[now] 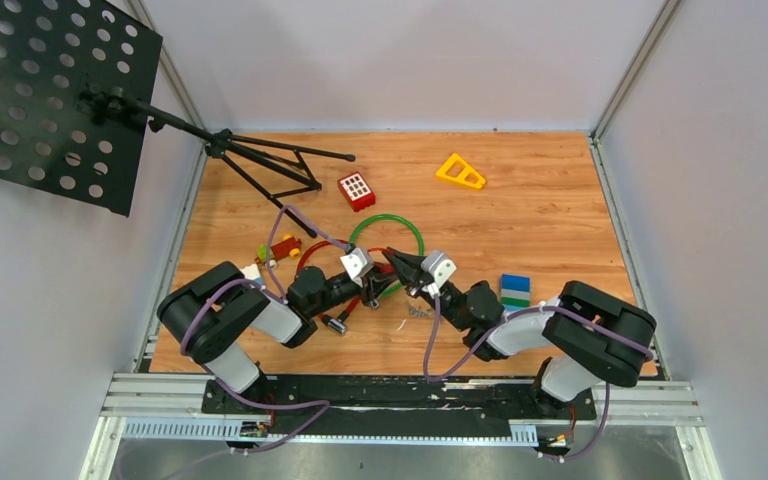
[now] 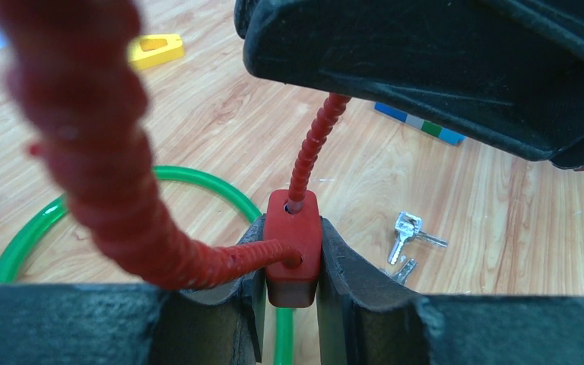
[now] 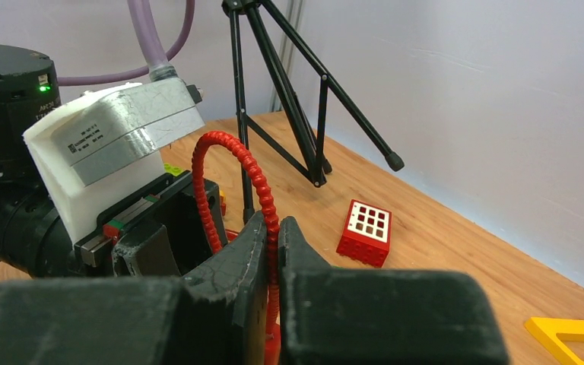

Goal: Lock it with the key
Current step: Lock the lock.

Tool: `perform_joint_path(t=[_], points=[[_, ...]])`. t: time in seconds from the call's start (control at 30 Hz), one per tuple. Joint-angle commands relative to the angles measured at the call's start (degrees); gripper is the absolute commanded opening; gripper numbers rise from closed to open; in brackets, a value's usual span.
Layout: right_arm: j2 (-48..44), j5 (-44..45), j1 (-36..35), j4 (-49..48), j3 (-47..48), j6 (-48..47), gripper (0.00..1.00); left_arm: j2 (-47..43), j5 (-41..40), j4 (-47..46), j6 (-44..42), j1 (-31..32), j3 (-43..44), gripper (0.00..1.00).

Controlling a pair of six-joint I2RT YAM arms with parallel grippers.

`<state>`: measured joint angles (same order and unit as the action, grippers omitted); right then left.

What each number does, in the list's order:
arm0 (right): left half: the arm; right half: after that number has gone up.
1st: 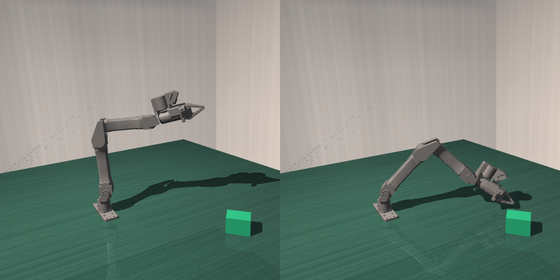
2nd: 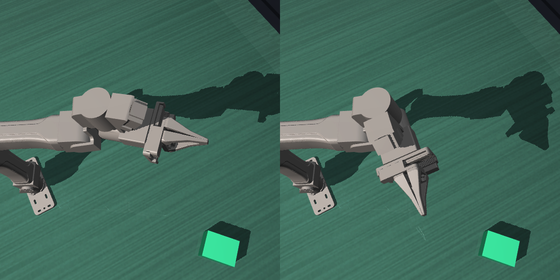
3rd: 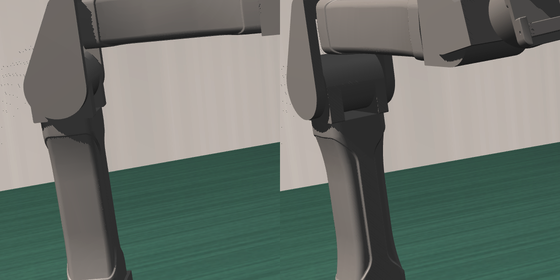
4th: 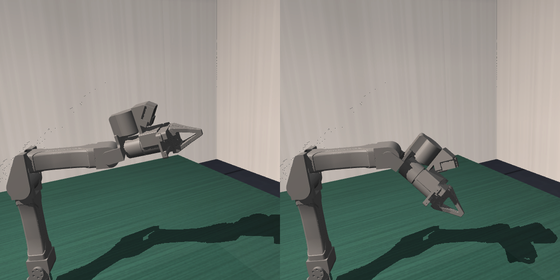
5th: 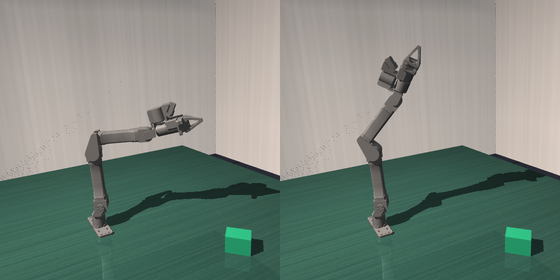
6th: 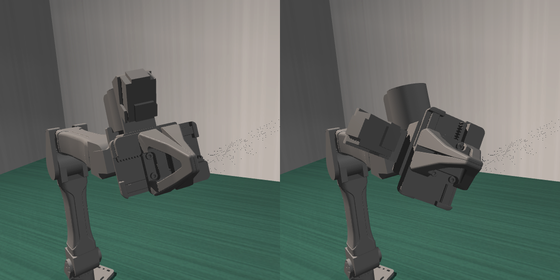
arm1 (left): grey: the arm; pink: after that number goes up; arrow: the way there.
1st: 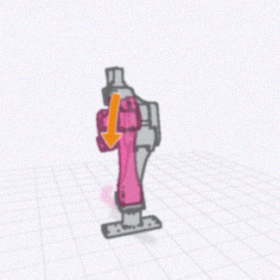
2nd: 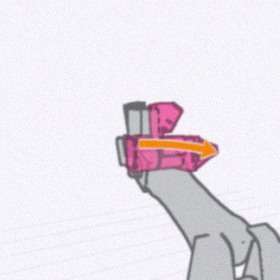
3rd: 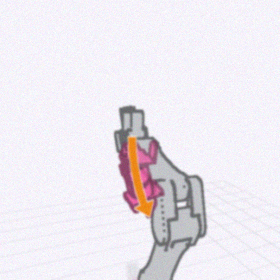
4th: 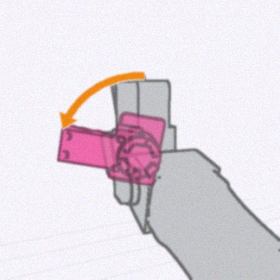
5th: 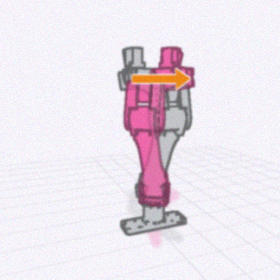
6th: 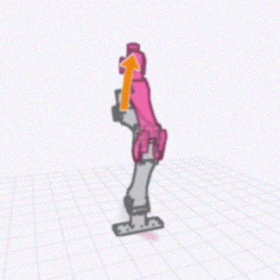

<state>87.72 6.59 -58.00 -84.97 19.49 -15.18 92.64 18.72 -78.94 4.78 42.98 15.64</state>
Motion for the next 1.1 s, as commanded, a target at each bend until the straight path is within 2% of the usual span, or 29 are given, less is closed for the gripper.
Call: perform_joint_path(t=[0.0,0.17,0.47,0.83,1.07], points=[[1.79,-2.46,-0.75,6.64,1.51,3.37,0.0,-4.19,-2.06,-13.09,-2.21,-0.35,1.07,0.0],[2.62,-4.06,-0.8,8.81,2.85,3.44,0.0,-6.38,-2.81,-11.81,-2.93,-0.35,0.84,0.0],[3.94,-4.65,-0.77,12.61,5.16,3.64,0.0,-14.17,-1.94,-0.13,-7.07,-0.35,1.95,0.0],[5.35,-7.85,-1.79,22.86,10.04,2.69,0.0,-13.55,-2.72,-1.01,-7.8,-0.35,1.12,0.0],[5.91,-6.6,-2.38,24.1,10.86,2.33,0.0,-15.01,-6.27,-1.0,-8.5,-0.44,-0.14,0.0]])
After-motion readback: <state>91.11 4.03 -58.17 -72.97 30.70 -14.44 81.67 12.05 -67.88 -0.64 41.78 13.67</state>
